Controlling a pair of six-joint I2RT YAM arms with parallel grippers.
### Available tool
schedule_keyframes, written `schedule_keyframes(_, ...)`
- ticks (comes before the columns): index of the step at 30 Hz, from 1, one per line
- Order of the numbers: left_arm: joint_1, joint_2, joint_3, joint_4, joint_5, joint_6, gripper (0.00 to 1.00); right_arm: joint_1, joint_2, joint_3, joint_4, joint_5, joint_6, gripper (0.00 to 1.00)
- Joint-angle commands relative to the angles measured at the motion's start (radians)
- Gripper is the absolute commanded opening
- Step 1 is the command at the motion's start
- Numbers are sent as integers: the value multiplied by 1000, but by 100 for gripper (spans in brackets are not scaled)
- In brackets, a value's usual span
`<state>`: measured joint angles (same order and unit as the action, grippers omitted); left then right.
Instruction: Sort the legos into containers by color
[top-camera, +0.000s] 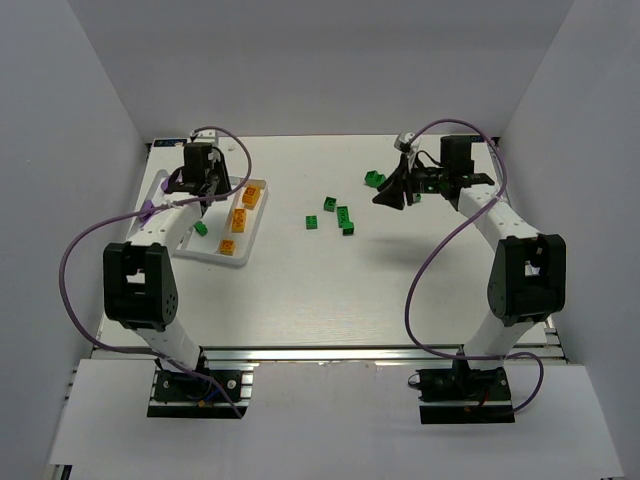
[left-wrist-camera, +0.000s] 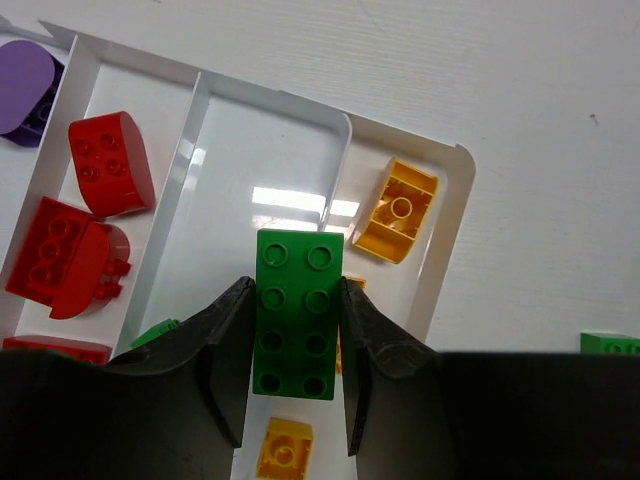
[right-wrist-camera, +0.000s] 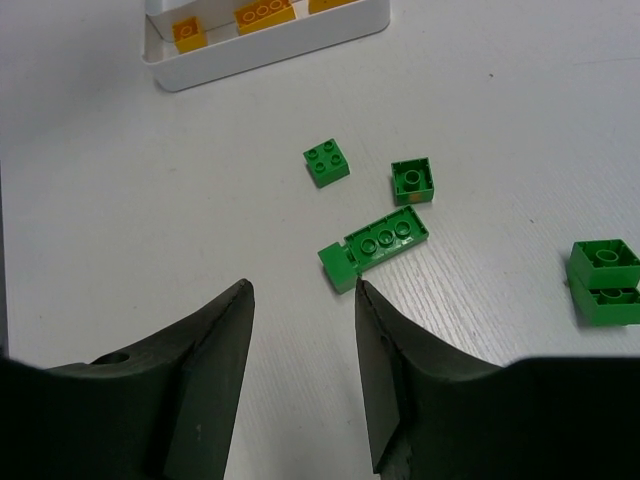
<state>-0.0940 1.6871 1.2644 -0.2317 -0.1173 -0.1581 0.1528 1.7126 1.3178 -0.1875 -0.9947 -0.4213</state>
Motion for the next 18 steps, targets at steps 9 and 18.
schedule_keyframes(9, 37, 155, 53, 11, -51, 2, 29, 16, -5, 17, -72, 44, -48, 55)
schedule_keyframes(18, 50, 191, 98, 0, -93, -3, 65, 27, 8, 54, -148, 74, -120, 59)
